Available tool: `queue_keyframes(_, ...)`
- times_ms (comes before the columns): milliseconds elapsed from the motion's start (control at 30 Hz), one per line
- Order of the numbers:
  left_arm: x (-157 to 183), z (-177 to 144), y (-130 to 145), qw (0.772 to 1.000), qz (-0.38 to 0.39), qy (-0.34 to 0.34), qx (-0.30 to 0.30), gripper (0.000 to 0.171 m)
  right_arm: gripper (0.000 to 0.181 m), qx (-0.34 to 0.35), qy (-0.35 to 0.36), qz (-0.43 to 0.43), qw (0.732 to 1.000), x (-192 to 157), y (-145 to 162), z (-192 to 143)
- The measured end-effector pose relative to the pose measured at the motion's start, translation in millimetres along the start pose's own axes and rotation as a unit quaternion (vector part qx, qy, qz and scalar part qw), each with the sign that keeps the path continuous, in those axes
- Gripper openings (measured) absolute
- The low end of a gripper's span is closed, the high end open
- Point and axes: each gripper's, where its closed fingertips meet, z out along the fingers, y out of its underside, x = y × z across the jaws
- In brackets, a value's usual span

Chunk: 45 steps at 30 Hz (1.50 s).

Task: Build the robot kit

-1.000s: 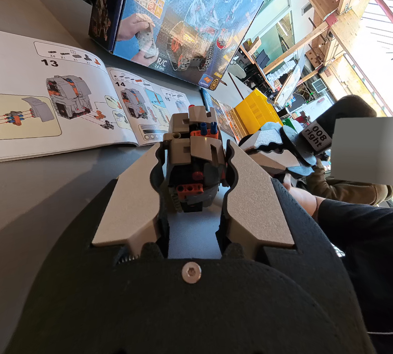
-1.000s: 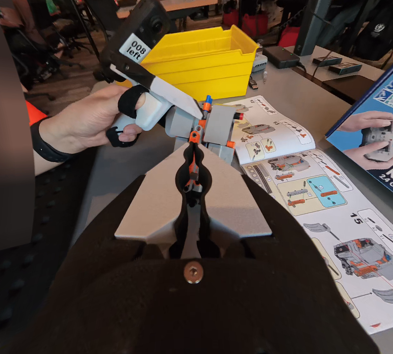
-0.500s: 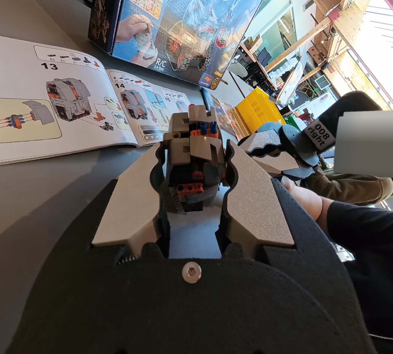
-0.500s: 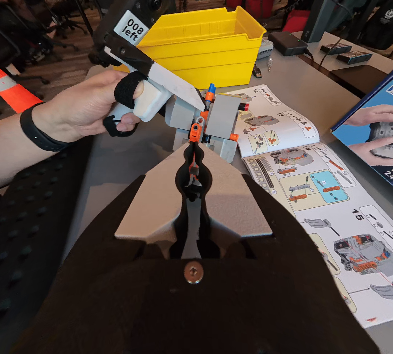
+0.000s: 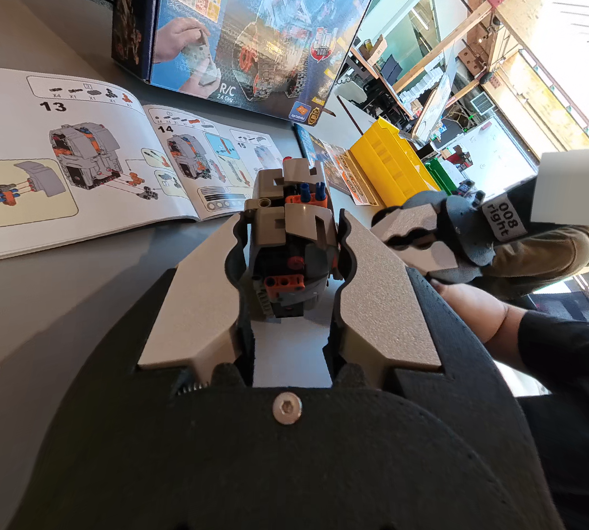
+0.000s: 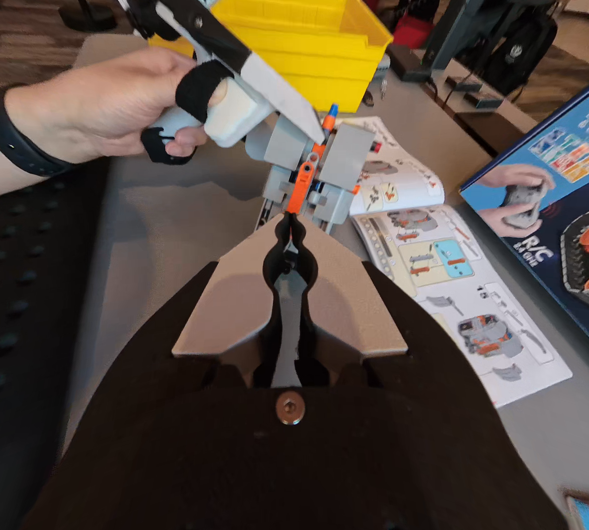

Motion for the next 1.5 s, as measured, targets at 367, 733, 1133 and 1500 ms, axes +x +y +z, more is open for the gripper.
queue_keyframes(367, -1, -9, -7, 0.999, 0.044, -0.018, 0.007, 0.056, 0.0, -0.075, 0.239, -0.039, 0.967, 59, 25, -52)
queue_keyframes(733, -1, -17, -11, 0.993, 0.107, -0.038, 0.004, 0.055, 0.001, -0.099, 0.264, -0.043, 0.958, 79, 38, -61)
queue_keyframes(1133, 0, -3, -18, 0.992, 0.123, -0.002, -0.021, 0.055, 0.024, 0.01, 0.261, 0.042, 0.964, 156, 54, -102)
queue_keyframes(1500, 2, 6, -17, 0.983, 0.178, 0.036, -0.033, 0.055, 0.027, 0.014, 0.209, 0.062, 0.976, 150, 66, -85)
